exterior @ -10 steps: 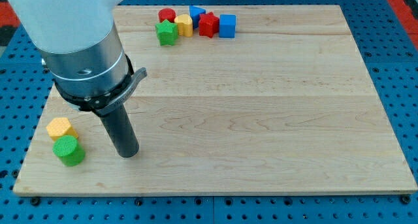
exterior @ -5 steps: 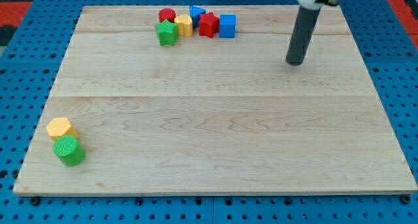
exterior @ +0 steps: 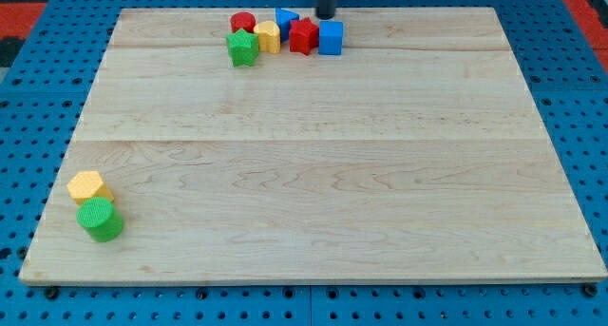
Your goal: Place the red circle to the top left corner of the board
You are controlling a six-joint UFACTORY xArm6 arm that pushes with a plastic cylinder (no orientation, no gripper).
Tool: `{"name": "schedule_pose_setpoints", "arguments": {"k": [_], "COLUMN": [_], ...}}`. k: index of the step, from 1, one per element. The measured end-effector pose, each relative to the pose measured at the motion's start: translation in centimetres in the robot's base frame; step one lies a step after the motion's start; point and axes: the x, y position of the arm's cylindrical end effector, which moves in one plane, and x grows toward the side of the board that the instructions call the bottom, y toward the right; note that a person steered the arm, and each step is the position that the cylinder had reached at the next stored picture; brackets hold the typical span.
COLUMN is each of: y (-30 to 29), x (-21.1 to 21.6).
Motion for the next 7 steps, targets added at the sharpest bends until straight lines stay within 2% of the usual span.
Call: {"name": "schedule_pose_setpoints", "arguments": {"k": [1,2,3,4,5,7], "y": [-5.8,-6.9,-5.9,-8.6,-15.5,-17.4], "x": [0.8,4.4,5.2,5.4,4.2,7.0]}}
